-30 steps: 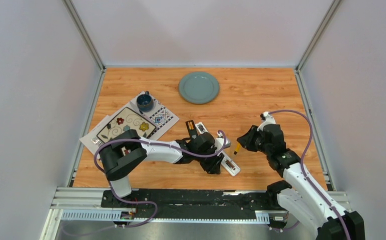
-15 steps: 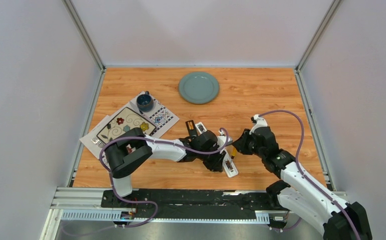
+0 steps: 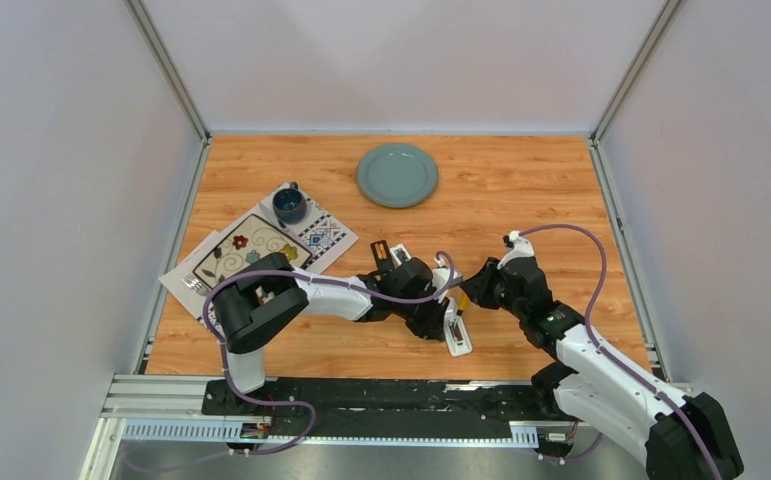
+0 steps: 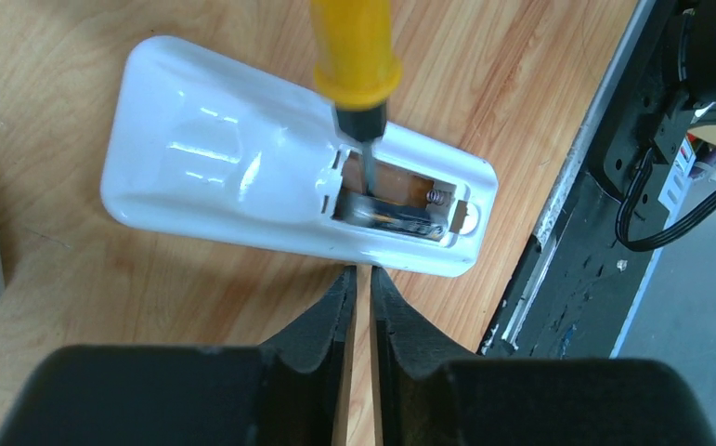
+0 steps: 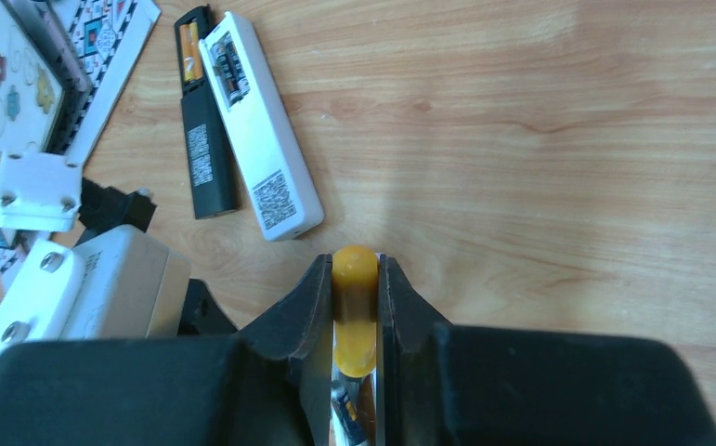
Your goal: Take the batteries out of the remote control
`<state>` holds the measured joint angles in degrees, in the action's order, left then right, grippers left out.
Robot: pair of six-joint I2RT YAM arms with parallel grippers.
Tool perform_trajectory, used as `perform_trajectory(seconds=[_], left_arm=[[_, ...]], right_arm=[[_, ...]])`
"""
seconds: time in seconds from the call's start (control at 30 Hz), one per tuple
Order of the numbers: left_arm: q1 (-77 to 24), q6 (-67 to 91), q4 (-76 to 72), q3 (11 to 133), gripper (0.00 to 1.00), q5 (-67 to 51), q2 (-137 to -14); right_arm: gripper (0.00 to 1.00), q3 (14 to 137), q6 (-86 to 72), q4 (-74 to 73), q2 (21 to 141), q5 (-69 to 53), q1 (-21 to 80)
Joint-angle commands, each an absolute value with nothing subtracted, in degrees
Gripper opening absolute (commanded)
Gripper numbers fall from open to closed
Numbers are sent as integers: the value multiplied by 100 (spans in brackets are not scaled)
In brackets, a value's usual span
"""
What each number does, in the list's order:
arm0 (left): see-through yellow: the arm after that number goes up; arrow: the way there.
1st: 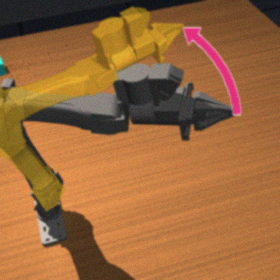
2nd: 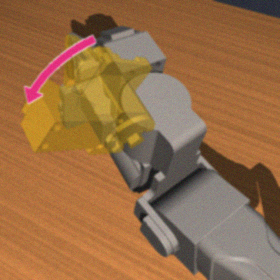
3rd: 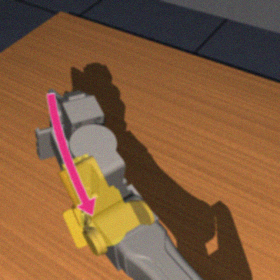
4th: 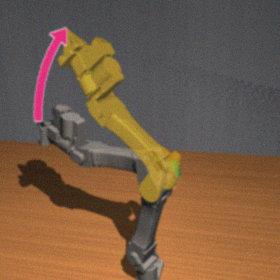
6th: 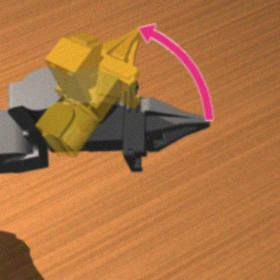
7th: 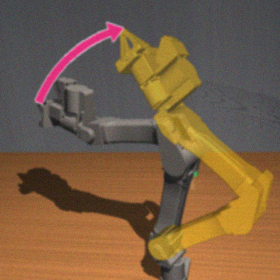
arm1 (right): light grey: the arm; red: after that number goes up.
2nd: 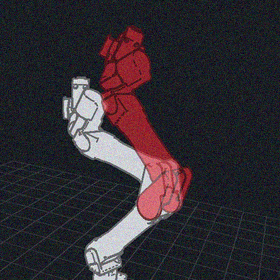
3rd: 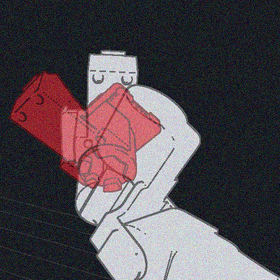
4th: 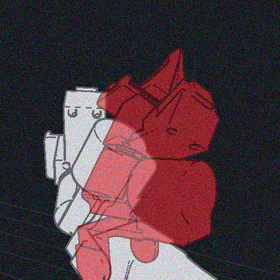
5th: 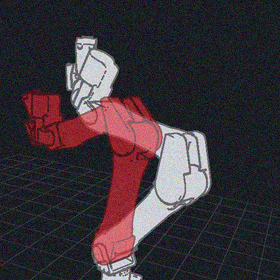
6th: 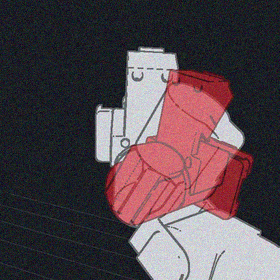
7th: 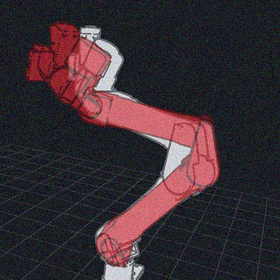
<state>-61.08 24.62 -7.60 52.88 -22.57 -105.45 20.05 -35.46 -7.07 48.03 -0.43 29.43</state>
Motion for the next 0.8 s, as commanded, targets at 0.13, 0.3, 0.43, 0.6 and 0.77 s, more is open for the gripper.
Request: perform_trajectory(seconds=[0.13,0.3,0.43,0.6,0.77], left_arm=[[-6100,2540,-519,5107,17,-1934,-10846],[-6100,2566,-519,5054,17,-1855,-10811],[-6082,2610,-519,5001,16,-1775,-10775],[-6038,2654,-536,4992,15,-1732,-10793],[-5968,2742,-536,4983,15,-1705,-10881]], right_arm=[[0,1854,-4298,-202,4896,-475,2997],[0,1960,-4219,-465,4808,-413,2988],[0,2179,-4008,-825,4676,-378,2988],[0,2259,-3902,-1081,4544,-509,2988],[0,2259,-3929,-1151,4404,-571,2988]])
